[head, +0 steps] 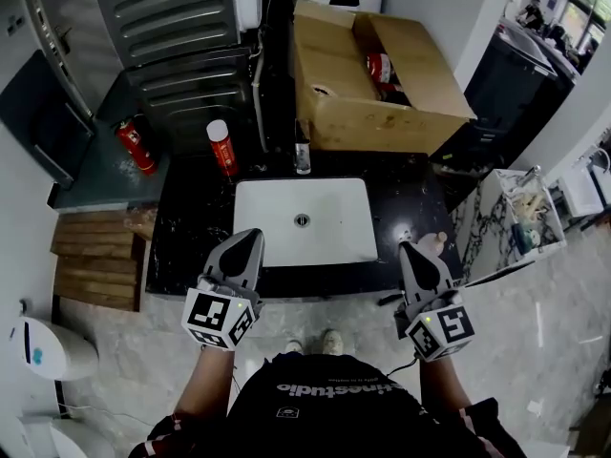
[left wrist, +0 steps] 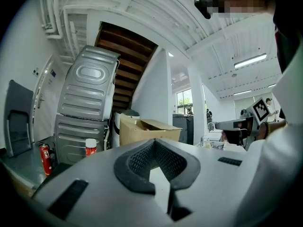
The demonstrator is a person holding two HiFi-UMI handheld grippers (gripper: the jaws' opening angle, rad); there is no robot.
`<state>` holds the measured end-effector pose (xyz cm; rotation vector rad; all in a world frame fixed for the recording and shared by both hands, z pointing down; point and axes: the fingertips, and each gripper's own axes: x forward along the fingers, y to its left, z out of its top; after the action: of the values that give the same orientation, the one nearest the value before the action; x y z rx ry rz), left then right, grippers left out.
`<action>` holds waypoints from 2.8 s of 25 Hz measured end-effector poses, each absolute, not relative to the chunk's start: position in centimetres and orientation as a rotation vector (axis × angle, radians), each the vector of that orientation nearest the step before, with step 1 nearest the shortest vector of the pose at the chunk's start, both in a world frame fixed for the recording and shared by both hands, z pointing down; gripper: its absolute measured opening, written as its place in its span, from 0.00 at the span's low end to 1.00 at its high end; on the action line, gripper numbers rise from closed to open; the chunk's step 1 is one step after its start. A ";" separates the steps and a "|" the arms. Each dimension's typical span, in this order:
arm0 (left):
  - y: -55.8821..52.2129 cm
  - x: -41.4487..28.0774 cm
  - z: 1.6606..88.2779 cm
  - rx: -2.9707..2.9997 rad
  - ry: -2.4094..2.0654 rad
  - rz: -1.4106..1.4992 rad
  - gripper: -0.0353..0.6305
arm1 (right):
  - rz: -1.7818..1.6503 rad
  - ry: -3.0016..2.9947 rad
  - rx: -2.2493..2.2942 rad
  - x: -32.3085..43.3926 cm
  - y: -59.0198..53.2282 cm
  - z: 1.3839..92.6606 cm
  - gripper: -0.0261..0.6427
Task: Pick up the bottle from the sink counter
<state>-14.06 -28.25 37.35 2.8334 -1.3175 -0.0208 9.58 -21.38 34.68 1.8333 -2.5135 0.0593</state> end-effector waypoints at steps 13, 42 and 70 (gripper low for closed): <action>-32.3 2.2 39.2 2.970 -0.930 0.011 0.07 | 0.089 -2.333 2.035 20.7 -21.6 36.9 0.10; -33.9 21.2 47.3 2.998 -0.523 0.270 0.07 | 0.449 -1.866 2.097 37.6 -28.6 60.1 0.30; -34.0 -7.1 40.1 2.821 -1.286 0.067 0.07 | 0.122 -2.380 1.659 14.0 -28.5 39.8 0.29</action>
<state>-7.10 -34.03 40.14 2.8211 -1.2864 0.0666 14.05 -28.47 39.84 1.6585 -2.3801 0.1224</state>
